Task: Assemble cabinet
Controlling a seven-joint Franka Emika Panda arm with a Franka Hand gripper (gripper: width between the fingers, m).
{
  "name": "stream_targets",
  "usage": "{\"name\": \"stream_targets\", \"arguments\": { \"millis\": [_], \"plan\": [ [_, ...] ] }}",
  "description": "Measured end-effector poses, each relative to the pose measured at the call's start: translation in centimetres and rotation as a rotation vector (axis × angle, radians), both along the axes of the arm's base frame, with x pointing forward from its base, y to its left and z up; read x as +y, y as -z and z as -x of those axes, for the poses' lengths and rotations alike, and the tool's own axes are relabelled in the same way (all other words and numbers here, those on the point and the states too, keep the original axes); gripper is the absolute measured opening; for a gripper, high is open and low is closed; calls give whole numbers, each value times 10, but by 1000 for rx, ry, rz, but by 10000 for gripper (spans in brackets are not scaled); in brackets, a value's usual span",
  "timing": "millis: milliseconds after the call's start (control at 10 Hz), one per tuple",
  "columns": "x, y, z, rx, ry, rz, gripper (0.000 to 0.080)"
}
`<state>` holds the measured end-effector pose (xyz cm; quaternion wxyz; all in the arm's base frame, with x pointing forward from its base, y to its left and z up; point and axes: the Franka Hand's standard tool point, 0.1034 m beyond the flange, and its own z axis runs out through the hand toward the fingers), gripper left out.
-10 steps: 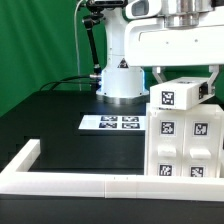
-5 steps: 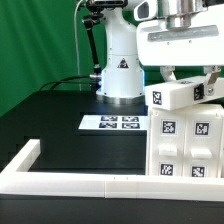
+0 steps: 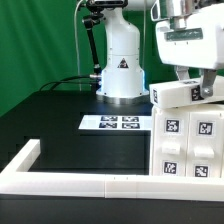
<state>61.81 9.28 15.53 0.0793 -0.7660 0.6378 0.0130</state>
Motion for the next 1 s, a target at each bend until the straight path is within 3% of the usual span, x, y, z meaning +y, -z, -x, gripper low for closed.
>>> {"name": "stream_targets", "arguments": {
  "millis": [600, 1000],
  "plan": [
    [1, 0, 0, 54, 358, -47, 560],
    [2, 0, -1, 69, 458, -77, 560]
  ]
}}
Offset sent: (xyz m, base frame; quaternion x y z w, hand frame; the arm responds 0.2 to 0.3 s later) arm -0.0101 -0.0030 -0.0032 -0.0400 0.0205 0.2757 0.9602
